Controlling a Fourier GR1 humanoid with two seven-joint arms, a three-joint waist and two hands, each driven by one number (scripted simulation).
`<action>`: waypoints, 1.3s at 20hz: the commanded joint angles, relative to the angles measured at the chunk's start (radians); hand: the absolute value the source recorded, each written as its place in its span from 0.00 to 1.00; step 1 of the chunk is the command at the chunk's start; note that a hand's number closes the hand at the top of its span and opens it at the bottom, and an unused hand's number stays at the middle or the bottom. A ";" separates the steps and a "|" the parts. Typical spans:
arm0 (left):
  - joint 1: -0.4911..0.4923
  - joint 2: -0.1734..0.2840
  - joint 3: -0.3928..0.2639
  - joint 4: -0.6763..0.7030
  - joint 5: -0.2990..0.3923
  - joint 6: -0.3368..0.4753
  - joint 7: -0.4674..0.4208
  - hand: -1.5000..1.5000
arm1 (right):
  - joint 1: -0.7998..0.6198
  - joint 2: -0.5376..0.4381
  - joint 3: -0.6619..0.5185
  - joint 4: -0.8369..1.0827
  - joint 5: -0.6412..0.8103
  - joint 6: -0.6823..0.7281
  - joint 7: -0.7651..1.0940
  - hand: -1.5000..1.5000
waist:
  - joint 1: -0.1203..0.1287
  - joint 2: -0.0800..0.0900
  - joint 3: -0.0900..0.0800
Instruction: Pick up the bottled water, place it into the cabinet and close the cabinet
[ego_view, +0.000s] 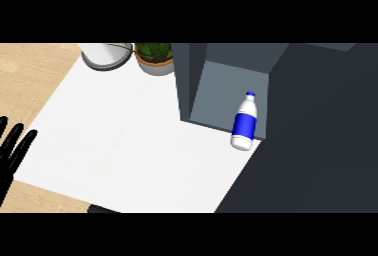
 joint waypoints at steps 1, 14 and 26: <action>-0.007 0.005 0.001 -0.008 0.008 -0.011 0.005 0.00 | -0.026 0.060 0.114 0.032 -0.067 -0.013 0.063 1.00 | 0.035 0.028 0.006; -0.033 0.020 0.027 0.017 0.016 -0.027 0.009 0.00 | -0.070 0.112 -0.001 0.067 -0.067 -0.072 0.101 1.00 | 0.034 0.033 0.010; -0.039 0.010 0.018 0.033 0.020 -0.045 0.011 0.00 | -0.328 0.187 -0.095 0.237 -0.051 -0.123 0.293 1.00 | 0.044 0.024 0.012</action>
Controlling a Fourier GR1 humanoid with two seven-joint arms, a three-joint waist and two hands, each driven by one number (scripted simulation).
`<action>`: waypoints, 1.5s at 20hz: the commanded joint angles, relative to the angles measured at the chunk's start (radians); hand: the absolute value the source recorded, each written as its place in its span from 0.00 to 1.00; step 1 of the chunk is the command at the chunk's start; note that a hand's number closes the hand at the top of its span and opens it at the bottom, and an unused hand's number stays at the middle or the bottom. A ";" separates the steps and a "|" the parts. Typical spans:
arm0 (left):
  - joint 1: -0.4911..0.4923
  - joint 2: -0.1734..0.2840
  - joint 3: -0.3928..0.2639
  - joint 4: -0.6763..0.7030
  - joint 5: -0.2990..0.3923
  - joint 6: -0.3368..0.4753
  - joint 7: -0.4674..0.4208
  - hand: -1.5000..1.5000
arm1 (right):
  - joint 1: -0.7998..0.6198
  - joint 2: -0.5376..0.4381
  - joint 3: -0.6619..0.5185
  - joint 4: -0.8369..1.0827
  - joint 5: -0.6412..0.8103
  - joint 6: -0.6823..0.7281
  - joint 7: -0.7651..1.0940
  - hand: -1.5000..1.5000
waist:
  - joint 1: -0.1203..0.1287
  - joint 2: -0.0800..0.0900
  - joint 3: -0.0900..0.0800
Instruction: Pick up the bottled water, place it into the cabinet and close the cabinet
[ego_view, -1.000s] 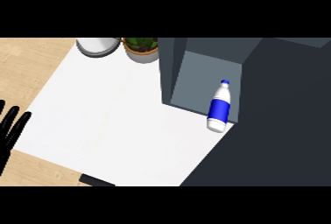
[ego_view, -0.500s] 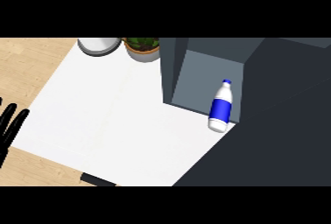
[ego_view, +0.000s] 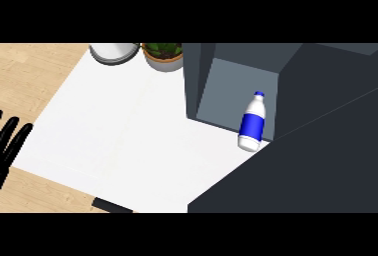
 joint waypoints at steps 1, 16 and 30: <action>0.004 0.002 0.001 0.002 0.008 -0.009 0.004 0.00 | -0.107 0.075 -0.009 0.112 0.020 -0.074 0.108 1.00 | 0.007 -0.007 0.003; 0.006 -0.020 0.011 0.049 0.016 -0.002 -0.003 0.00 | -0.593 0.368 -0.201 0.551 0.064 -0.344 0.262 1.00 | -0.055 -0.030 0.016; 0.008 -0.011 0.039 0.078 0.032 -0.032 -0.001 0.00 | -0.976 0.373 -0.349 0.928 -0.019 -0.704 0.266 0.00 | -0.075 -0.027 0.022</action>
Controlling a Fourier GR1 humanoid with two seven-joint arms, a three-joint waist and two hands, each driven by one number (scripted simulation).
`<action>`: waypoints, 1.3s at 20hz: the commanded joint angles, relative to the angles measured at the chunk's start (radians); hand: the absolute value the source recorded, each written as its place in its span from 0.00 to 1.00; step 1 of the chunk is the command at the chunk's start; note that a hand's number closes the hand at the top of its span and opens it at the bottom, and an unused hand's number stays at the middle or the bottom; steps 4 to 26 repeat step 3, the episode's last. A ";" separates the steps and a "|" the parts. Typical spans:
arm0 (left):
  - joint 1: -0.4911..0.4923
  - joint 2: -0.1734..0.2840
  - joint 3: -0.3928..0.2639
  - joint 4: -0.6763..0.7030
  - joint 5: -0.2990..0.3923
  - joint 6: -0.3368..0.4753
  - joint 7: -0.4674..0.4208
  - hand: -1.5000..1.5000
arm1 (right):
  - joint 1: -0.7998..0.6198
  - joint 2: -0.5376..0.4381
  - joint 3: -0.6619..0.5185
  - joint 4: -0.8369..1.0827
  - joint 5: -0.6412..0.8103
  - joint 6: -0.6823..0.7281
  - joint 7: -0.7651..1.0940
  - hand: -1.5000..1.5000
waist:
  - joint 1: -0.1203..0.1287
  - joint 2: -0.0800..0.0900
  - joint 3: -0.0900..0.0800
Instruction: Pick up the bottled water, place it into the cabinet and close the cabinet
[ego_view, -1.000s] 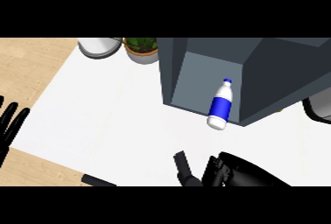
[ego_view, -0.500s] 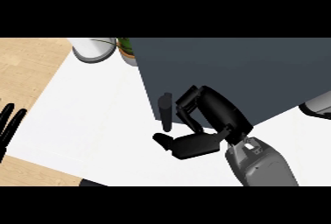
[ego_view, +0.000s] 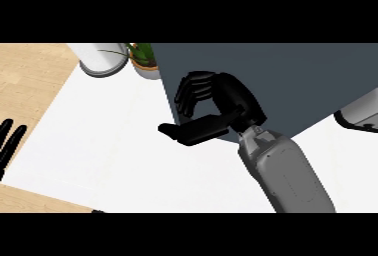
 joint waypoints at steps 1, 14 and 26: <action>0.029 -0.015 -0.002 0.014 -0.009 -0.013 -0.015 0.00 | -0.184 0.000 -0.126 0.167 -0.017 -0.118 -0.055 0.00 | 0.002 0.014 -0.005; 0.013 -0.011 0.007 0.021 0.000 -0.021 -0.014 0.00 | -0.208 0.000 -0.112 0.178 -0.018 -0.138 -0.052 0.00 | 0.003 0.019 -0.006; 0.013 -0.011 0.007 0.021 0.000 -0.021 -0.014 0.00 | -0.208 0.000 -0.112 0.178 -0.018 -0.138 -0.052 0.00 | 0.003 0.019 -0.006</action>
